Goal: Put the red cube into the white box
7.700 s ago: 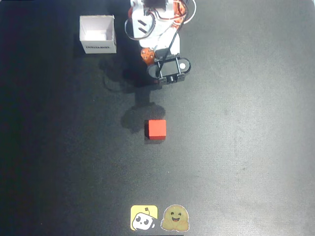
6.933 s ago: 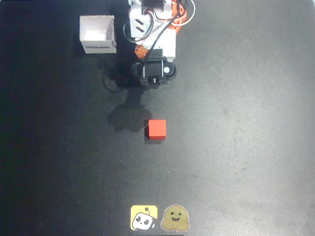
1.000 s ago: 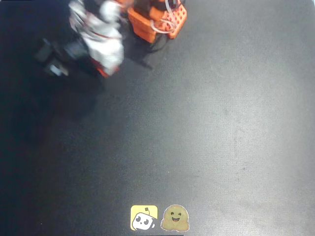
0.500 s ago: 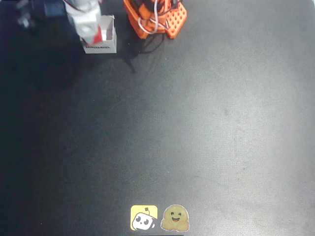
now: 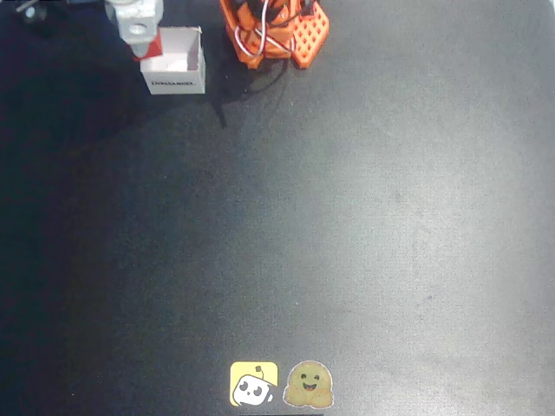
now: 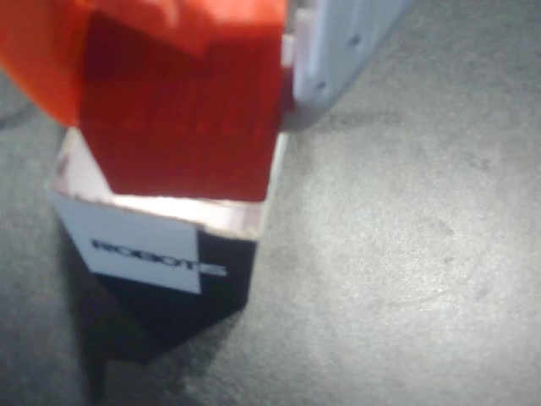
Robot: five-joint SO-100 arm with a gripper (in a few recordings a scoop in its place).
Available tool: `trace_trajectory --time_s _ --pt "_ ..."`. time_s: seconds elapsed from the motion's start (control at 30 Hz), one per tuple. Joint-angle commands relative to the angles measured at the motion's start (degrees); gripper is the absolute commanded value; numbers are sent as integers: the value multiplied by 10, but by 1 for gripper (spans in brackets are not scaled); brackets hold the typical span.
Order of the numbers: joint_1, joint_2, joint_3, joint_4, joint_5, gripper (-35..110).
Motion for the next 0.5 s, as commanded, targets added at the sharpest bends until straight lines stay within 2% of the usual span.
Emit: trace_trajectory --time_s 0.0,0.47 --pt "4 15 -11 -8 -11 19" --pt "4 19 -18 16 -25 19"
